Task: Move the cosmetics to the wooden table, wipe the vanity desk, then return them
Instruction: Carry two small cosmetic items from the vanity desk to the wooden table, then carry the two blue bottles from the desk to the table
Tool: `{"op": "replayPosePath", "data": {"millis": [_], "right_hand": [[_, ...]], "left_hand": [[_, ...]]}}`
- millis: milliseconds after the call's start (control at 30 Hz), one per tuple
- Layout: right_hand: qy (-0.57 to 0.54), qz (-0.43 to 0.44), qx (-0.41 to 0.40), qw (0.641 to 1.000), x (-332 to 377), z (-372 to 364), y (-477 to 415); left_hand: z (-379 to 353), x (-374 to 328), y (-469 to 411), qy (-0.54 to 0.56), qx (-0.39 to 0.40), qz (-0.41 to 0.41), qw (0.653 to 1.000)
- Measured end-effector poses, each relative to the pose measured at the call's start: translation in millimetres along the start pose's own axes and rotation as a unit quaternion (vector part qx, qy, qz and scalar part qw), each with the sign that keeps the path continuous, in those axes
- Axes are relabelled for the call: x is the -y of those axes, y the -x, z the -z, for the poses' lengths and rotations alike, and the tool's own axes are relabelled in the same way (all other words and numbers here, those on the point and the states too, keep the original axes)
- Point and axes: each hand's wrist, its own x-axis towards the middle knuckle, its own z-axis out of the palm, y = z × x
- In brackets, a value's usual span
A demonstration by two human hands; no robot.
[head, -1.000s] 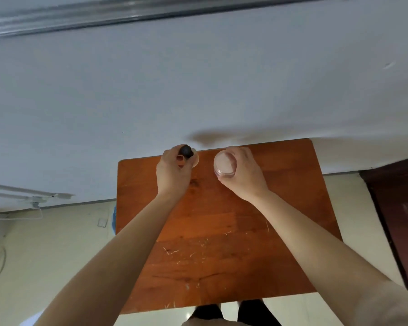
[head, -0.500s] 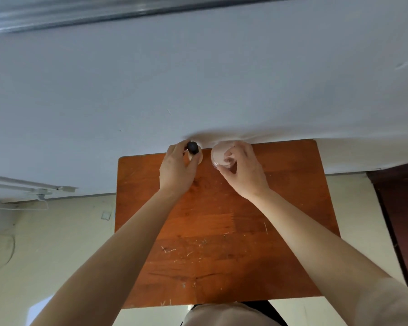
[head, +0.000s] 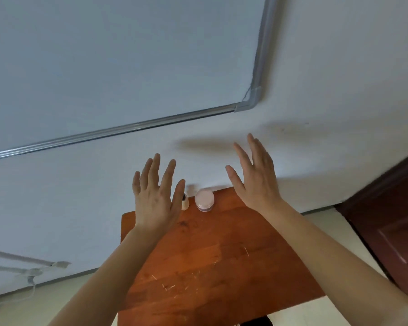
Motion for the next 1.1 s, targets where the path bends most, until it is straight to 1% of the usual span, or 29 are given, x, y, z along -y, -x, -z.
{"op": "replayPosePath", "data": {"millis": [67,167,267,400,533,667,767,833,967,1100], "right_hand": [[0.029,-0.025,-0.009,0.999,-5,19,20],[0.084,-0.094,-0.030,0.992,-23,53,68],[0.147,-0.169,-0.061,0.973,-47,99,122],[0.228,-0.274,-0.121,0.927,-65,181,206],[0.296,-0.364,-0.190,0.862,-61,265,310],[0.355,-0.440,-0.252,0.786,-39,333,431],[0.374,-0.486,-0.280,0.738,-14,371,524],[0.384,-0.512,-0.296,0.709,7,392,586],[0.399,-0.553,-0.308,0.664,45,428,702],[0.404,-0.600,-0.296,0.624,70,460,797]], "left_hand": [[-1,-13,-3,0.016,0.017,-0.024,0.999],[-8,-49,-8,0.060,0.045,-0.105,0.992],[-11,-110,-15,0.113,0.052,-0.195,0.973],[-4,-216,-6,0.186,0.052,-0.306,0.932],[20,-334,36,0.244,0.047,-0.419,0.873],[59,-434,120,0.290,0.056,-0.514,0.805],[93,-488,201,0.330,0.060,-0.570,0.750],[113,-518,259,0.350,0.076,-0.594,0.720],[147,-568,372,0.375,0.114,-0.624,0.676],[170,-609,469,0.375,0.133,-0.661,0.636]]}}
